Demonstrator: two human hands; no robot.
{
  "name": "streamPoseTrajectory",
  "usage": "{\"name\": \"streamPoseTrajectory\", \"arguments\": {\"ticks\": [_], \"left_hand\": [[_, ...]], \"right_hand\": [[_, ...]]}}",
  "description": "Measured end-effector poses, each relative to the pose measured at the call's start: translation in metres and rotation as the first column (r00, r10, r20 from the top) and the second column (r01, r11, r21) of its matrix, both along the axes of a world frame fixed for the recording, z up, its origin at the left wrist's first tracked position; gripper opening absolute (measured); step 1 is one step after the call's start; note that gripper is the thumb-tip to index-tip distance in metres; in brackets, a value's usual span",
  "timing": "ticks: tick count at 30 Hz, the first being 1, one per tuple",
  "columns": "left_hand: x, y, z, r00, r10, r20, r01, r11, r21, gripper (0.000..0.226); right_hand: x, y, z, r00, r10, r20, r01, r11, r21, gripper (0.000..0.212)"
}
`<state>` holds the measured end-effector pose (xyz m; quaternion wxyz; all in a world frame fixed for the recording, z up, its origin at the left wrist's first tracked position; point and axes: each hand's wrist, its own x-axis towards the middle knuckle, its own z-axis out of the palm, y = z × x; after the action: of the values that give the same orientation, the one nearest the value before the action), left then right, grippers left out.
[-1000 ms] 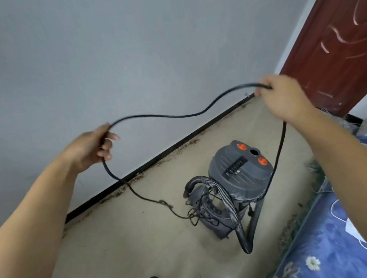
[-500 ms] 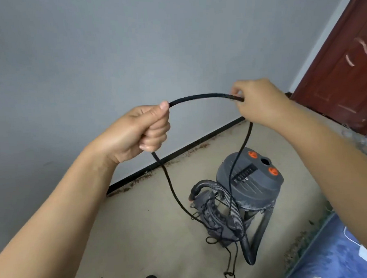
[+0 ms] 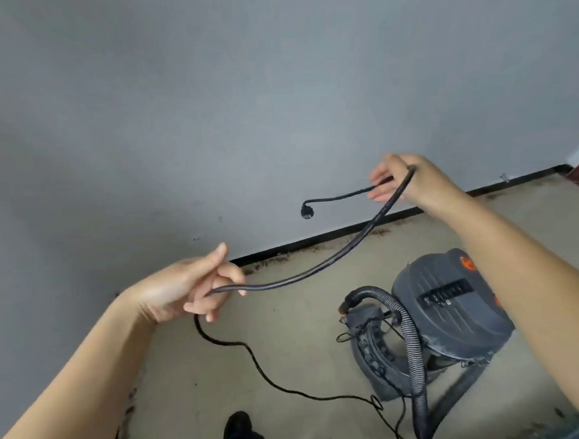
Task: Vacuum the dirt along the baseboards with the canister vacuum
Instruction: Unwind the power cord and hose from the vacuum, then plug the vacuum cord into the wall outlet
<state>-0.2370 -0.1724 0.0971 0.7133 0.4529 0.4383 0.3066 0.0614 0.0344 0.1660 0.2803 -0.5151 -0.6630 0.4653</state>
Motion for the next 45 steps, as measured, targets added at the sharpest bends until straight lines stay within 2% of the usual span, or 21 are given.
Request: {"name": "streamPoseTrajectory", "arguments": {"ticks": [2, 5, 8, 11, 13, 15, 17, 19, 21, 22, 24, 26, 28, 30, 31, 33, 35, 38, 42, 43, 45], "left_hand": [[0.023, 0.003, -0.005, 0.992, -0.102, -0.079, 0.098, 0.994, -0.057, 0.085], [0.05, 0.016, -0.005, 0.975, -0.189, 0.113, 0.195, 0.98, -0.038, 0.077], [0.051, 0.027, 0.003, 0.966, 0.073, 0.25, -0.079, 0.997, 0.014, 0.05], [0.023, 0.027, 0.004, 0.928, 0.328, 0.175, -0.344, 0.937, 0.067, 0.037], [-0.005, 0.019, -0.003, 0.949, 0.289, 0.123, -0.3, 0.951, 0.073, 0.038], [-0.033, 0.006, -0.014, 0.985, 0.152, 0.078, -0.156, 0.986, 0.049, 0.038], [-0.059, -0.006, -0.024, 0.999, -0.032, 0.023, 0.032, 0.999, -0.001, 0.04], [-0.079, -0.013, -0.034, 0.977, -0.211, -0.041, 0.209, 0.977, -0.049, 0.039], [-0.091, -0.014, -0.04, 0.965, -0.259, -0.047, 0.253, 0.962, -0.103, 0.038], [-0.092, -0.01, -0.041, 0.98, -0.197, -0.01, 0.194, 0.973, -0.125, 0.038], [-0.088, 0.003, -0.043, 0.993, 0.079, 0.089, -0.065, 0.985, -0.157, 0.037], [-0.08, 0.019, -0.043, 0.954, 0.295, 0.052, -0.291, 0.954, -0.067, 0.035], [-0.072, 0.028, -0.049, 0.967, 0.244, -0.067, -0.241, 0.969, 0.054, 0.034], [-0.071, 0.026, -0.066, 0.965, 0.02, -0.26, -0.011, 0.999, 0.036, 0.036], [-0.074, 0.023, -0.077, 0.93, -0.048, -0.365, 0.052, 0.999, 0.0, 0.037], [-0.084, 0.022, -0.101, 0.846, -0.017, -0.533, 0.004, 1.0, -0.025, 0.037], [-0.095, 0.029, -0.123, 0.765, 0.0, -0.644, -0.03, 0.999, -0.036, 0.035], [-0.099, 0.051, -0.154, 0.703, -0.123, -0.701, 0.043, 0.991, -0.131, 0.034], [-0.103, 0.092, -0.209, 0.698, -0.078, -0.712, -0.031, 0.99, -0.139, 0.032], [-0.103, 0.1, -0.226, 0.721, -0.078, -0.688, -0.044, 0.986, -0.158, 0.032], [-0.103, 0.111, -0.264, 0.76, -0.085, -0.644, -0.067, 0.976, -0.209, 0.031]], "right_hand": [[-0.043, -0.015, 0.003, 0.986, 0.158, 0.048, -0.163, 0.979, 0.125, 0.038], [-0.097, -0.032, -0.005, 0.93, 0.274, 0.245, -0.349, 0.867, 0.356, 0.026], [-0.132, -0.036, -0.029, 0.857, 0.225, 0.464, -0.459, 0.744, 0.486, 0.02], [-0.146, -0.024, -0.058, 0.784, 0.042, 0.619, -0.377, 0.824, 0.422, 0.015], [-0.151, -0.013, -0.075, 0.66, -0.002, 0.751, -0.321, 0.903, 0.285, 0.02], [-0.158, -0.003, -0.092, 0.556, 0.049, 0.83, -0.276, 0.952, 0.129, 0.031], [-0.17, 0.0, -0.105, 0.695, 0.155, 0.702, -0.157, 0.986, -0.062, 0.035], [-0.189, -0.001, -0.114, 0.902, 0.195, 0.385, -0.111, 0.967, -0.23, 0.025], [-0.212, -0.009, -0.115, 0.972, 0.214, 0.099, -0.186, 0.954, -0.233, 0.018], [-0.224, -0.016, -0.113, 0.976, 0.213, -0.04, -0.216, 0.944, -0.248, 0.022], [-0.244, -0.03, -0.107, 0.94, 0.155, -0.305, -0.262, 0.899, -0.351, 0.038], [-0.26, -0.035, -0.102, 0.846, 0.032, -0.533, -0.318, 0.831, -0.456, 0.038], [-0.272, -0.026, -0.091, 0.73, -0.219, -0.648, -0.277, 0.771, -0.573, 0.021], [-0.276, -0.003, -0.08, 0.676, -0.392, -0.624, -0.131, 0.769, -0.625, 0.022], [-0.276, 0.009, -0.077, 0.714, -0.389, -0.582, -0.051, 0.8, -0.597, 0.02], [-0.275, 0.029, -0.082, 0.863, -0.244, -0.443, 0.003, 0.879, -0.478, 0.02], [-0.28, 0.041, -0.096, 0.941, -0.065, -0.333, -0.077, 0.915, -0.396, 0.027], [-0.296, 0.058, -0.113, 0.926, -0.036, -0.375, -0.1, 0.936, -0.338, 0.04], [-0.326, 0.097, -0.142, 0.923, -0.082, -0.376, -0.059, 0.935, -0.348, 0.062], [-0.333, 0.105, -0.155, 0.93, -0.098, -0.355, -0.045, 0.927, -0.374, 0.063], [-0.346, 0.121, -0.191, 0.954, -0.082, -0.287, -0.048, 0.906, -0.42, 0.045]]}}
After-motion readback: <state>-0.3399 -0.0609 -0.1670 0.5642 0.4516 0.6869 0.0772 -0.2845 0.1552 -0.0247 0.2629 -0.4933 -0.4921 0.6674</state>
